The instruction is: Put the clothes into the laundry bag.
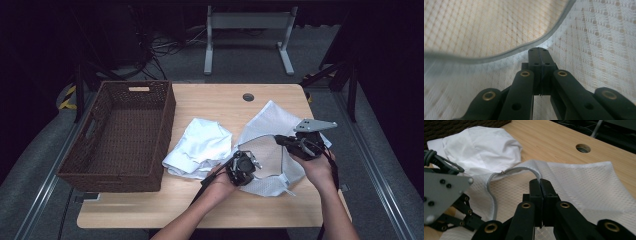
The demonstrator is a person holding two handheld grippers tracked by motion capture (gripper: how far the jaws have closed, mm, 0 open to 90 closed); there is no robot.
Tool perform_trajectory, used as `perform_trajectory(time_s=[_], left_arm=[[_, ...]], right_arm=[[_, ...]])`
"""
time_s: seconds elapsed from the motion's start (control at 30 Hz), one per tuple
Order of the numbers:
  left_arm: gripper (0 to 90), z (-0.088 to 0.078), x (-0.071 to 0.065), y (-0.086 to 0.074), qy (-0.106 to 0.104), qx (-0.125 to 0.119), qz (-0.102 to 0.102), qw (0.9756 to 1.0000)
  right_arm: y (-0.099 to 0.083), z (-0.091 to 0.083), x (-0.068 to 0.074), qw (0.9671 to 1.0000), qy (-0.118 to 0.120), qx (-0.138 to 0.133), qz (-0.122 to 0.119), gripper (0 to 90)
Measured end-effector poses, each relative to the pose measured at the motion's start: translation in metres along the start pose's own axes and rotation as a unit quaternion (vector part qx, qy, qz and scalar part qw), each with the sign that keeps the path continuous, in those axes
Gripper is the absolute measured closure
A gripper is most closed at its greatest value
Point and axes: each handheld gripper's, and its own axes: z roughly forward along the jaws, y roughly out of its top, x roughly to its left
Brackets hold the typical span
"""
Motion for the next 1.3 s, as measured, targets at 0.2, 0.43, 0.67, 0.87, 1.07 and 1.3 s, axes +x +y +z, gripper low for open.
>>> perform_trajectory(time_s=[0.2, 0.43, 0.67, 0.87, 1.07, 1.3], left_arm=[[90.0, -0.005, 0.020, -0.008, 0.001, -0.002, -0.023, 0.9997], [90.0, -0.003, 0.017, -0.006, -0.010, -0.002, -0.007, 0.9999], [90.0, -0.003, 0.019, -0.006, -0.019, -0.005, -0.002, 0.9998], [90.0, -0.003, 0.022, -0.006, -0.028, -0.003, 0.002, 0.9996], [90.0, -0.002, 0.027, -0.003, -0.046, 0.004, 0.000, 0.9989], [87.4, -0.001, 0.035, 0.000, -0.054, 0.009, -0.011, 0.9985]], right_arm=[[0.001, -0.009, -0.003, 0.9996, -0.025, 0.005, 0.016, 88.9], [0.012, -0.012, 0.000, 0.9997, -0.001, -0.022, 0.006, 88.9], [0.037, -0.020, 0.000, 0.9987, -0.005, -0.050, -0.011, 88.9], [0.049, -0.022, 0.002, 0.9976, -0.003, -0.068, -0.015, 88.9], [0.052, -0.020, 0.004, 0.9976, -0.005, -0.067, -0.016, 88.9], [0.044, -0.019, -0.003, 0.9979, -0.010, -0.064, -0.005, 89.0]])
